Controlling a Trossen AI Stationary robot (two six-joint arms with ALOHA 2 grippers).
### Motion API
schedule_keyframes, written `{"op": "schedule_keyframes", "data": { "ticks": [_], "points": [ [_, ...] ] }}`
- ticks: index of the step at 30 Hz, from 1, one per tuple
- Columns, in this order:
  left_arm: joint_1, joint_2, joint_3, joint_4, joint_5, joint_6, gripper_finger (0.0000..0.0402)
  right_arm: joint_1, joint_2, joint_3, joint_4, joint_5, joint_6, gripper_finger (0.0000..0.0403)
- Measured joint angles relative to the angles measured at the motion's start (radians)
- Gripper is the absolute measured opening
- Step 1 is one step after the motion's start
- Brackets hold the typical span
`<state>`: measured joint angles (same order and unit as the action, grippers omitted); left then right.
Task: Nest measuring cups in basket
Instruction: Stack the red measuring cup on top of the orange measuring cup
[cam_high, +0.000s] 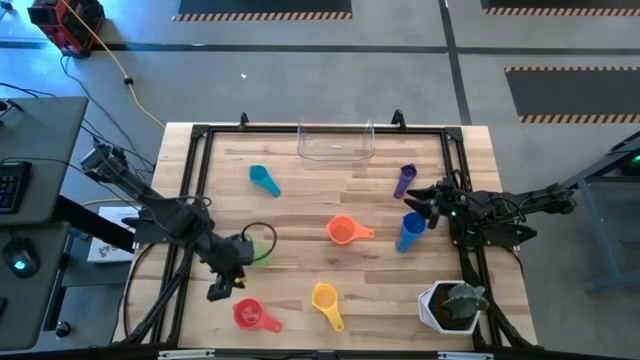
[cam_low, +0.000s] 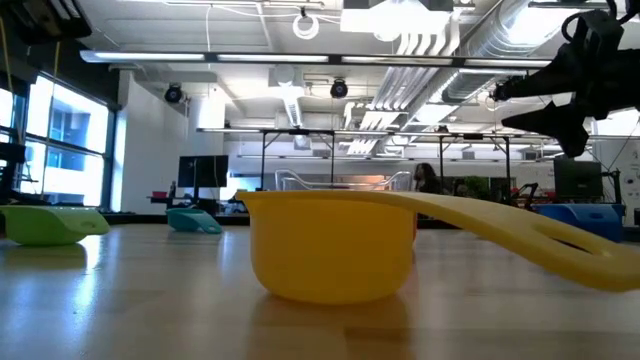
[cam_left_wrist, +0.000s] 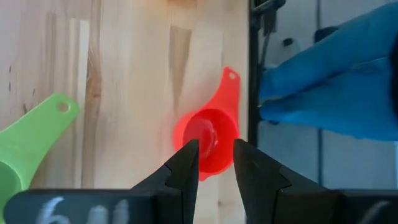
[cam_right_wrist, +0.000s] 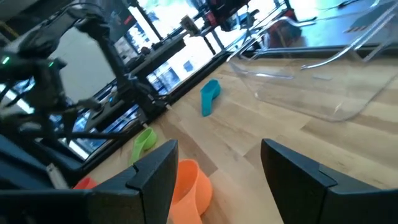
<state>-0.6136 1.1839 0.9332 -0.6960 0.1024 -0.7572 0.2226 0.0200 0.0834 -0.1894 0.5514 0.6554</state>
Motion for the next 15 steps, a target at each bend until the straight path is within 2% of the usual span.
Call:
{"op": "schedule_keyframes", "data": {
  "ticks": [5, 15],
  "points": [
    [-0.036, 0.06, 0.0, -0.001, -0.038, 0.037, 0.009, 0.0, 0.0, 0.0, 0.0, 0.029, -0.005, 0.0222],
    [-0.065, 0.193, 0.0, 0.018, -0.035, 0.044, 0.009, 0.0, 0.001, 0.0, 0.0, 0.032, -0.001, 0.0222]
  ]
}}
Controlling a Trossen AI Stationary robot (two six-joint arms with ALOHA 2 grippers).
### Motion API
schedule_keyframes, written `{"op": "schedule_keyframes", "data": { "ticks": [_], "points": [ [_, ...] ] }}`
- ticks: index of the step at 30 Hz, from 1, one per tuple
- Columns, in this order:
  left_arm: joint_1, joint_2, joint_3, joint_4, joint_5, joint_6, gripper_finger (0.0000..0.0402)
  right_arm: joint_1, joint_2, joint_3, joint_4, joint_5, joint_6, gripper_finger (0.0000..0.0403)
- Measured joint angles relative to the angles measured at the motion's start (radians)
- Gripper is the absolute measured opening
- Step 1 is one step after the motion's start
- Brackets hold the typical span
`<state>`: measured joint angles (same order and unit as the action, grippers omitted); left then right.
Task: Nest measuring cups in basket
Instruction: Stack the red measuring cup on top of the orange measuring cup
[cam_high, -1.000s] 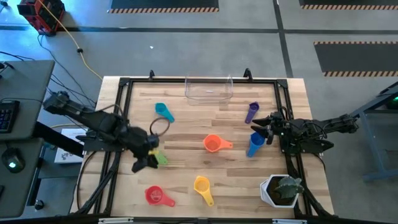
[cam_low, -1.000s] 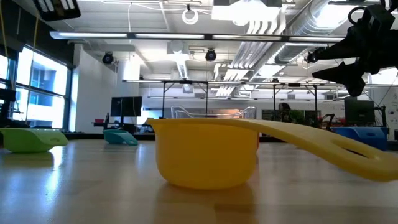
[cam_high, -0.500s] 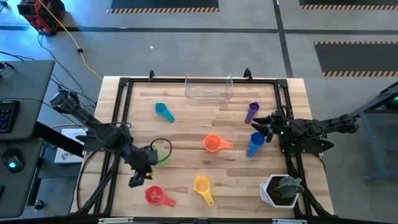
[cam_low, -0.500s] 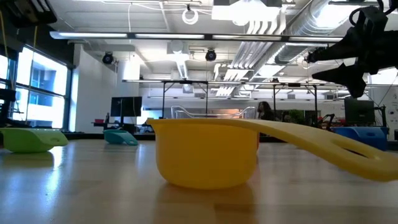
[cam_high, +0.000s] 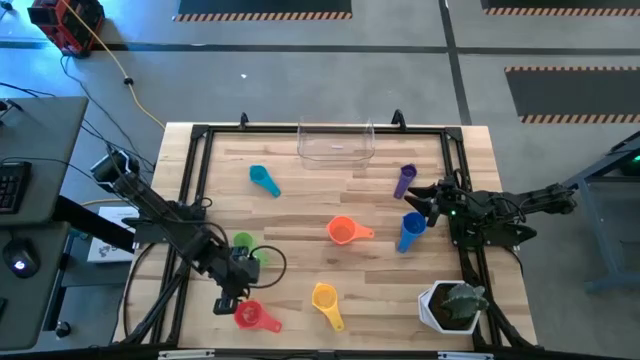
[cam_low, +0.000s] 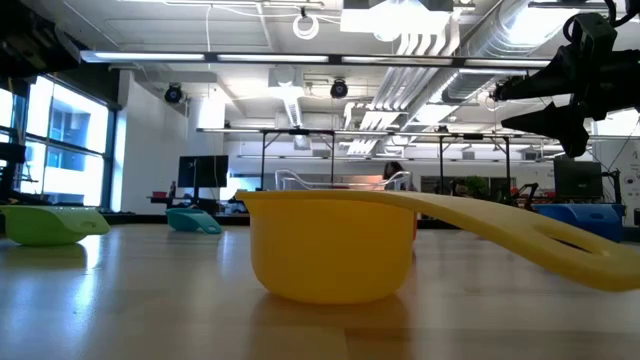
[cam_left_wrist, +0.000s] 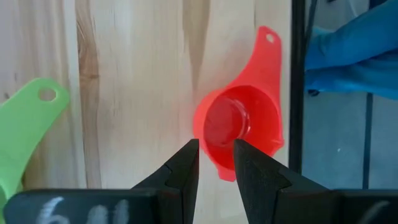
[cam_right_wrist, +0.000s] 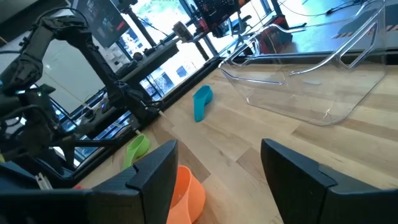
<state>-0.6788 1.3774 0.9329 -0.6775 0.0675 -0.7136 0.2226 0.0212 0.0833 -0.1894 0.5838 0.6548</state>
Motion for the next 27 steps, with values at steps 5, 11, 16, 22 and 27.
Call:
{"op": "schedule_keyframes", "data": {
  "ticks": [5, 11, 16, 22, 27],
  "points": [
    [-0.004, 0.05, 0.0, 0.003, 0.0, 0.0, 0.009, 0.0, 0.0, 0.0, 0.0, 0.0, -0.002, 0.0222],
    [-0.004, 0.095, 0.0, 0.007, 0.009, -0.015, 0.009, 0.0, 0.0, 0.0, 0.0, 0.0, -0.006, 0.0222],
    [-0.006, 0.114, 0.0, 0.056, 0.01, -0.015, 0.009, 0.0, 0.0, 0.0, 0.0, 0.0, -0.007, 0.0222],
    [-0.006, 0.116, 0.0, 0.056, 0.011, -0.015, 0.009, 0.0, 0.0, 0.0, 0.0, 0.0, -0.005, 0.0222],
    [-0.017, 0.118, 0.0, 0.056, 0.011, -0.012, 0.009, 0.0, 0.0, 0.0, 0.0, 0.0, -0.006, 0.0222]
  ]
}}
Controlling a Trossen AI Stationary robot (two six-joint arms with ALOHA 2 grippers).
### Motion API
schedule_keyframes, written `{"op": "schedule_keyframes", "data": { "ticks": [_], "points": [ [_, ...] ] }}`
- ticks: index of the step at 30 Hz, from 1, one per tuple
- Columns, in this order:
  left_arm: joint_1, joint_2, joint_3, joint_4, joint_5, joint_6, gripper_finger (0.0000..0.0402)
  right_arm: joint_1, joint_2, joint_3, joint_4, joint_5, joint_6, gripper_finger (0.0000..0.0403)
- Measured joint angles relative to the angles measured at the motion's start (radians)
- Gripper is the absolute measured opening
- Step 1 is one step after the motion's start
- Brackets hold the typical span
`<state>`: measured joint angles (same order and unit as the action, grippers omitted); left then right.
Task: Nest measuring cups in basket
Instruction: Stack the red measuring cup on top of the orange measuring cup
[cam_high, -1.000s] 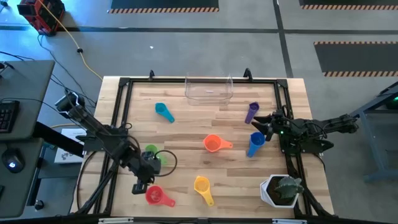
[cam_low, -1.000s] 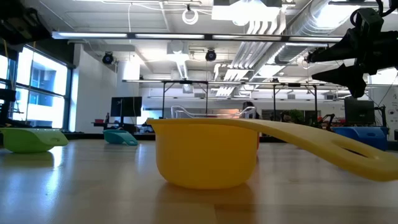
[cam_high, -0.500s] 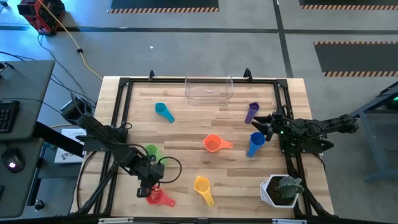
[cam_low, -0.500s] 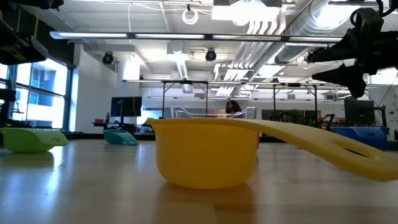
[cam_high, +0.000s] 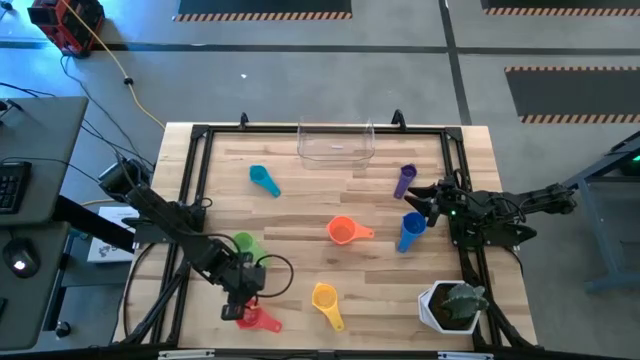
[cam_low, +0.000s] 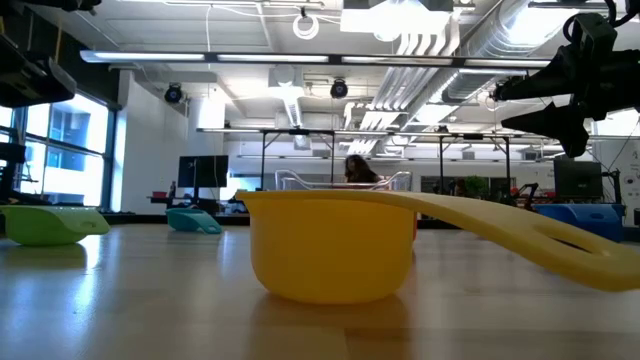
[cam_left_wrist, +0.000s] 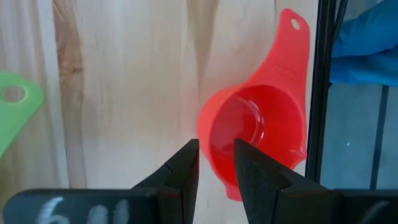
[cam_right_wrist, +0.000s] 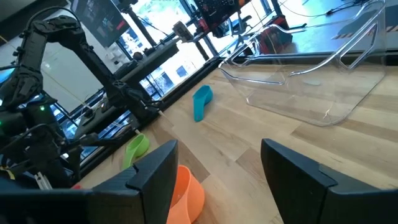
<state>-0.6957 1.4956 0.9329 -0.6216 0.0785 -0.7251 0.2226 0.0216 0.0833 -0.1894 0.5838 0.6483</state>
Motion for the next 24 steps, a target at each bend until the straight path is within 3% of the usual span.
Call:
{"op": "schedule_keyframes", "data": {
  "ticks": [24],
  "points": [
    [-0.028, 0.067, 0.0, 0.014, -0.056, -0.058, 0.009, 0.0, 0.0, 0.0, 0.0, 0.0, 0.006, 0.0222]
  ]
}}
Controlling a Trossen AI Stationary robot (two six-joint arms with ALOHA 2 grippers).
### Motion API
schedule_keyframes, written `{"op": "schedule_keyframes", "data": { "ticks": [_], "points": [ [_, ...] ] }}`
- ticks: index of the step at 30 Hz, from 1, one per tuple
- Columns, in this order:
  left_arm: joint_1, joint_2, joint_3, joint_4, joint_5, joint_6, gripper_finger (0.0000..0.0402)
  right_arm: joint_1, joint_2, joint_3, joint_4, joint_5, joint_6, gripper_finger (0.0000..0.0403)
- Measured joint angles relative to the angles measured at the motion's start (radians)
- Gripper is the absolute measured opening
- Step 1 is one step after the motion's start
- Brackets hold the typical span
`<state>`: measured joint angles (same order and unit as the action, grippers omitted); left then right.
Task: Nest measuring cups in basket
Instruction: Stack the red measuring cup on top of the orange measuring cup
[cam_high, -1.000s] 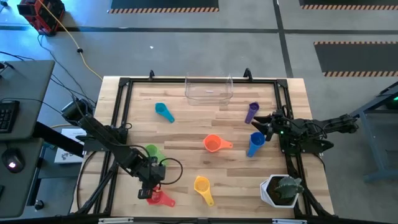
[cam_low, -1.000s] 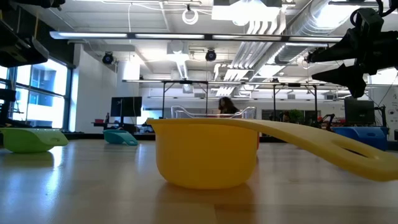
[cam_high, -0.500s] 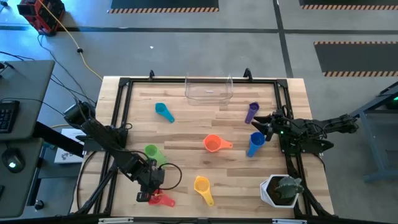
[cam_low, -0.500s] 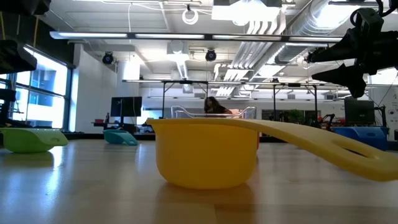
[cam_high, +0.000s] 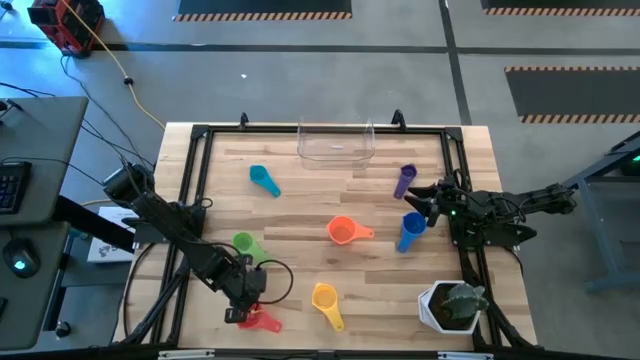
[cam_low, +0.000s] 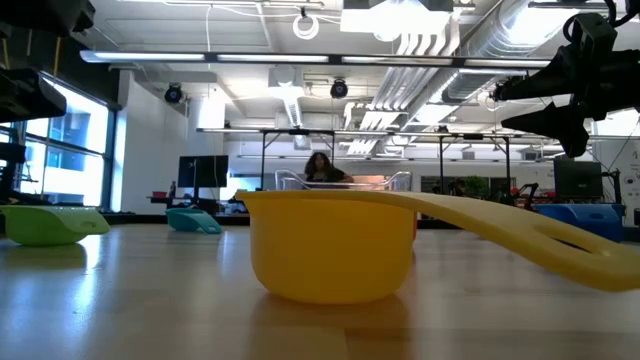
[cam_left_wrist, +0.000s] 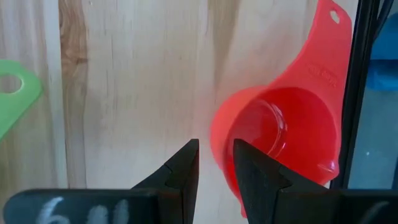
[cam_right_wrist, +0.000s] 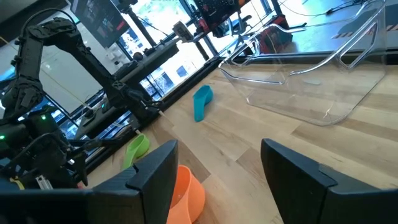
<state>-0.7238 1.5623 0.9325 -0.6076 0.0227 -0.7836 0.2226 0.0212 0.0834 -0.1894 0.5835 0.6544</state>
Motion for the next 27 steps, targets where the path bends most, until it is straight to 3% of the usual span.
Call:
{"op": "schedule_keyframes", "data": {
  "ticks": [22, 27],
  "points": [
    [-0.018, 0.07, 0.0, 0.051, 0.011, -0.008, 0.009, 0.0, 0.0, 0.0, 0.0, -0.009, 0.001, 0.0222],
    [-0.018, 0.07, 0.0, 0.048, 0.009, -0.008, 0.0068, 0.0, 0.0, 0.0, 0.0, -0.011, 0.0, 0.0222]
  ]
}}
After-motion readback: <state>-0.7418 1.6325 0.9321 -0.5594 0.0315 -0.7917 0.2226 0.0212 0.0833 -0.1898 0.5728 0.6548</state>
